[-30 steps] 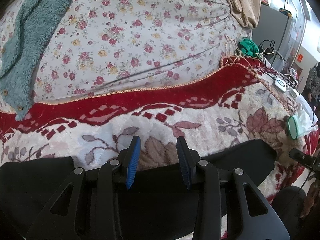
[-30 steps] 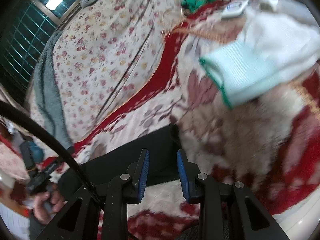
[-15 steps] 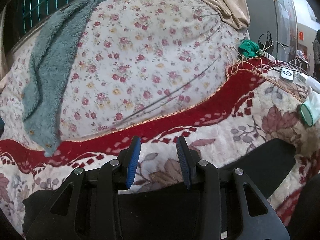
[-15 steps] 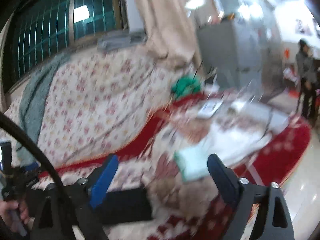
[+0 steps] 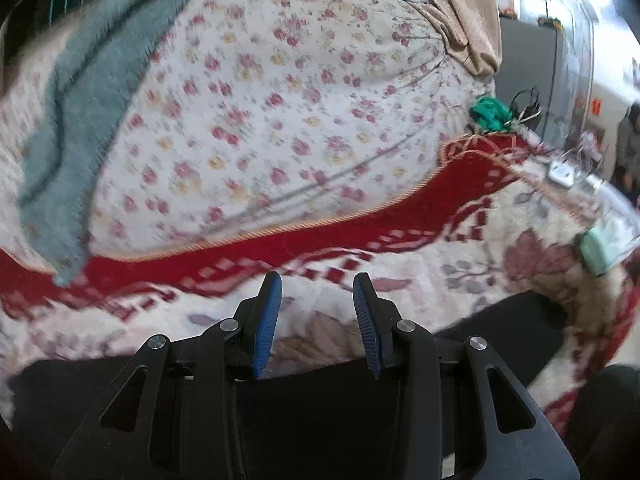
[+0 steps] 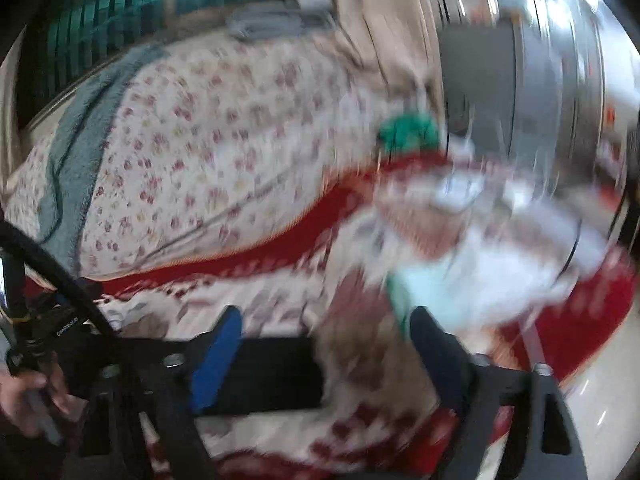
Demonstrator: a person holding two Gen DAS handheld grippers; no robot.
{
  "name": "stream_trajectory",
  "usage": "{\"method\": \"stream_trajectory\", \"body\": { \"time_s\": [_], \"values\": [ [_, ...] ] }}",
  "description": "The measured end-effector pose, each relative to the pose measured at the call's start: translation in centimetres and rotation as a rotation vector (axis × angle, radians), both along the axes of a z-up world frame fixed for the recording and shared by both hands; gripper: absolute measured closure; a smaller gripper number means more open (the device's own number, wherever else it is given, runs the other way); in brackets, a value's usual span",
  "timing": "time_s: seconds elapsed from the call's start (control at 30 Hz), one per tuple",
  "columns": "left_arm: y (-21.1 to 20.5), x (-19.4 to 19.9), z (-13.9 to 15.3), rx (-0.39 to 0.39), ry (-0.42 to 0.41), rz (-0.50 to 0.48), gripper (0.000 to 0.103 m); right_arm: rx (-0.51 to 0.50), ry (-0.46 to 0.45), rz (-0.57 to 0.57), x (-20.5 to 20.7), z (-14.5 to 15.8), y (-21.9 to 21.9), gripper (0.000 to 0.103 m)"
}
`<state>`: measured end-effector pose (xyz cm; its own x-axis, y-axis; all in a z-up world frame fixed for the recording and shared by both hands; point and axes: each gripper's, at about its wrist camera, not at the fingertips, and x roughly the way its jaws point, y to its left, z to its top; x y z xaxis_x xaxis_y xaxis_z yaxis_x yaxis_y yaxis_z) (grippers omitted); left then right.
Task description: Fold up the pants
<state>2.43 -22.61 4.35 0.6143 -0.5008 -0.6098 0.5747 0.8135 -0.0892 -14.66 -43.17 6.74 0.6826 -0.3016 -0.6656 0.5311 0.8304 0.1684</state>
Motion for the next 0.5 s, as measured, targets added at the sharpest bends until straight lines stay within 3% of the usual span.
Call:
{"method": "stream_trajectory", "body": {
  "time_s": [0.1,0.13,0.2,0.33,0.5],
  "values": [
    [0.1,0.9,-0.3,-0.013,0.098,-0.013,0.068,0.262,-0.005,-0.022,0.1,-3.4,-2.1,0.040],
    [0.2,1.0,-0.3,-0.020,0.111,-0.008,0.068,0.378,-0.029,-0.022,-0.1,-4.8,-2.8,0.046],
    [0.5,1.1,-0.3,-0.019,0.115,0.012,0.068,0.533,-0.062,-0.032,-0.3,-6.5,-3.7,0.047],
    [0.4,0.7,0.0,0.003,0.093,0.032,0.067,0.710,-0.073,-0.096,-0.9,-8.1,-4.7,0.047],
    [0.2,0.5,-0.2,0.024,0.085,0.006,0.067,0.906,0.023,-0.139,-0.3,-10.5,-5.6,0.047]
  ]
}}
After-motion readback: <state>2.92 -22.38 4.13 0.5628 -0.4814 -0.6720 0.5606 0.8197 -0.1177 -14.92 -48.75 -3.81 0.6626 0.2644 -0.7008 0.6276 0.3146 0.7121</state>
